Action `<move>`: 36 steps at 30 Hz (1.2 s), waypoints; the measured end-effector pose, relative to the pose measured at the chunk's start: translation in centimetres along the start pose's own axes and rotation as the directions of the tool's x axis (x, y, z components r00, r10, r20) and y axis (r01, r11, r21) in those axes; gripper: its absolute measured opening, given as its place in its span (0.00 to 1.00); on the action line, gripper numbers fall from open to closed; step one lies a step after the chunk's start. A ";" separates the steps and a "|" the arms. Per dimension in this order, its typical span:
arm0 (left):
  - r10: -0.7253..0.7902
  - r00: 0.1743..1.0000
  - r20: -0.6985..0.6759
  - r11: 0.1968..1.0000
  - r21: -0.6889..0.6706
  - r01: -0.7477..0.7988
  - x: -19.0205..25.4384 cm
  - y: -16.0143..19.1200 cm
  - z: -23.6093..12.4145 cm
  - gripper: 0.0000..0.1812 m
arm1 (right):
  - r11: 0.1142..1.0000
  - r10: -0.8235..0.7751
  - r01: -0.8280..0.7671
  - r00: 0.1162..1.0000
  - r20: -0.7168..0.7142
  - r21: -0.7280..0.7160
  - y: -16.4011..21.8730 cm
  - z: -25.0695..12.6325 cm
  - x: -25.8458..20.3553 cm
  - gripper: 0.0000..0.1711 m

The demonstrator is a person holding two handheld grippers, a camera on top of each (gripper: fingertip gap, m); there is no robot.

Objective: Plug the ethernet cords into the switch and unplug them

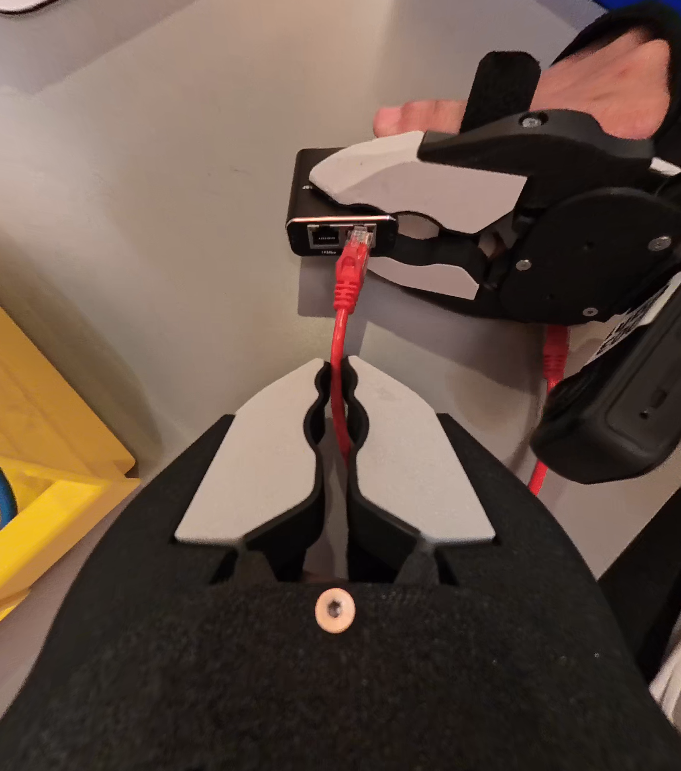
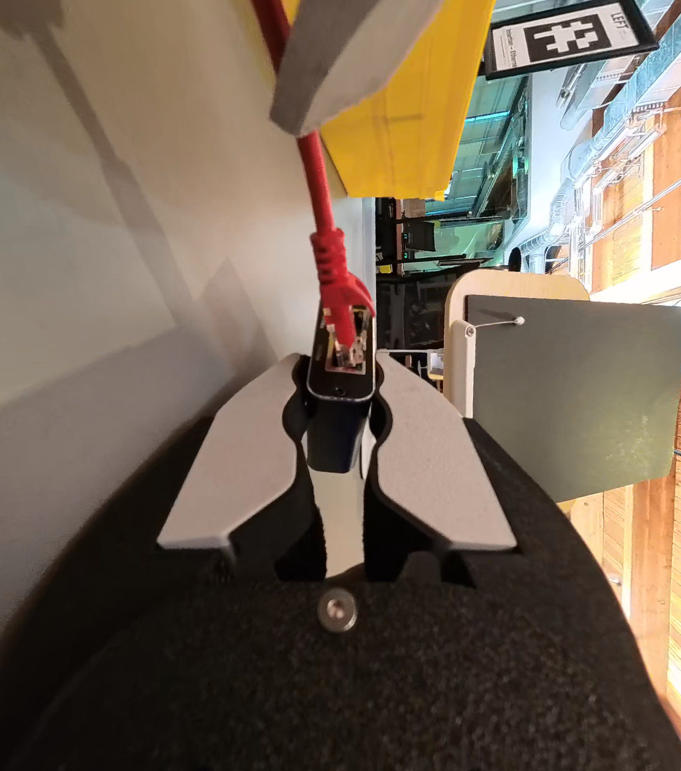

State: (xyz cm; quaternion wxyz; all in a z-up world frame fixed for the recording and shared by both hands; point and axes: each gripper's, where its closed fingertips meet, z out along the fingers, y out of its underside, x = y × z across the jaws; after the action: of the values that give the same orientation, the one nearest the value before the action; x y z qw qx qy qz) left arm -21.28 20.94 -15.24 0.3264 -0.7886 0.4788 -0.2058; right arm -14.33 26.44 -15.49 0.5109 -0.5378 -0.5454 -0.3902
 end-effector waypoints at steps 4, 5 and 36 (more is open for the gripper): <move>0.023 1.000 -0.004 0.999 0.031 -0.023 0.5 -0.7 -0.6 0.02 | 1.000 -0.021 0.020 1.000 -0.014 -0.024 0.2 -0.1 0.5 0.16; 0.019 1.000 -0.011 0.999 0.038 -0.018 0.7 -0.9 -0.7 0.02 | 1.000 -0.013 0.012 1.000 -0.016 -0.023 0.2 -0.2 0.6 0.16; 0.057 0.996 -0.075 0.992 0.114 -0.048 2.0 -1.3 0.2 0.05 | 0.990 0.051 -0.047 0.998 -0.030 0.131 -3.4 -2.0 1.6 0.15</move>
State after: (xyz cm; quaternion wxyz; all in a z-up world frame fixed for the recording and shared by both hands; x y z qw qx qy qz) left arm -19.45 19.60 -14.42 0.3565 -0.7476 0.4993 -0.2544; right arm -17.27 24.38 -13.11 0.5635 -0.5098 -0.5477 -0.3500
